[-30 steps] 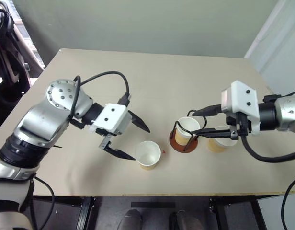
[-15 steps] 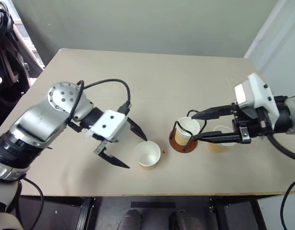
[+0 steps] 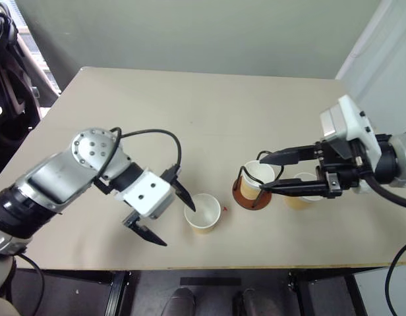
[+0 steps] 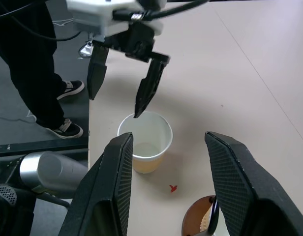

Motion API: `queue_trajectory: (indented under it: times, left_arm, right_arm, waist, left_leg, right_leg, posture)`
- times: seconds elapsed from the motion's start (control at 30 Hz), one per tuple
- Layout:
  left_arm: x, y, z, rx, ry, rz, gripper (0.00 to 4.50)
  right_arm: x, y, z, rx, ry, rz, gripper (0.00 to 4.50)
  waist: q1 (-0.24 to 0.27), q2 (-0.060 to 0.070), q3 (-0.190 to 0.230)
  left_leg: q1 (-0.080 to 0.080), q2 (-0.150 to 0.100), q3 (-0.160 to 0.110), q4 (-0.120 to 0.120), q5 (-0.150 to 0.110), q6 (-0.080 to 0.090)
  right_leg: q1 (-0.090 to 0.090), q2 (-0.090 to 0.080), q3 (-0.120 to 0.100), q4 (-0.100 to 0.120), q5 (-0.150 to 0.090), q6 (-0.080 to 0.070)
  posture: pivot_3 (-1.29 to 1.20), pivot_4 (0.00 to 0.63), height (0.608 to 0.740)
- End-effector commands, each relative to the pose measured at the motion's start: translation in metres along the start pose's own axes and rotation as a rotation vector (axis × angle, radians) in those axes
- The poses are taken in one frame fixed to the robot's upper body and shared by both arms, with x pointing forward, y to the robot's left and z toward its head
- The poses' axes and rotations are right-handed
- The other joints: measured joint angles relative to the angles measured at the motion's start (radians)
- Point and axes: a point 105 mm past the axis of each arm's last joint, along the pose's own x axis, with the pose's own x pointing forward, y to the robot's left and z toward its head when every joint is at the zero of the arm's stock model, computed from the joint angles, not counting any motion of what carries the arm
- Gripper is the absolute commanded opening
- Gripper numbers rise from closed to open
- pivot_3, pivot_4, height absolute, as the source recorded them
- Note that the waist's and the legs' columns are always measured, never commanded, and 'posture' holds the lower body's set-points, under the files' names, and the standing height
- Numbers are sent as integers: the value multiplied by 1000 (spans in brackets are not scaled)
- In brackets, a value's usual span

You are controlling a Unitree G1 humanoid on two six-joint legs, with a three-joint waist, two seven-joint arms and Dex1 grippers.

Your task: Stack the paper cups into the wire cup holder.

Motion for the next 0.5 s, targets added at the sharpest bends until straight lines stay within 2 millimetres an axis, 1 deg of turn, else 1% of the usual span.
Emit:
queue_trajectory:
  times: [0.03,0.17,0.4,0.5]
  left_arm:
    - [2,1,-6,55,39,-20,4500]
    - [6,11,-11,74,38,25,4500]
    - [11,18,-12,58,11,64,4500]
    - [13,18,-11,45,-4,71,3897]
  right_arm:
    - [-1,2,4,-40,8,-13,2263]
    - [-1,2,4,-49,19,-17,2263]
    - [-1,4,4,-55,26,-19,2263]
    - [-1,5,4,-56,27,-19,2317]
  waist:
    - [1,0,0]
    - [0,0,0]
    - [-2,0,0]
    - [-1,0,0]
  left_leg:
    - [0,0,0,0,0,0]
    - [0,0,0,0,0,0]
    - [-2,0,0,0,0,0]
    - [-2,0,0,0,0,0]
  right_leg:
    - [0,0,0,0,0,0]
    - [0,0,0,1,0,0]
    - [-1,0,0,1,0,0]
    - [-1,0,0,1,0,0]
  posture:
    - [0,150,740]
    - [0,150,740]
    - [0,150,740]
    - [0,150,740]
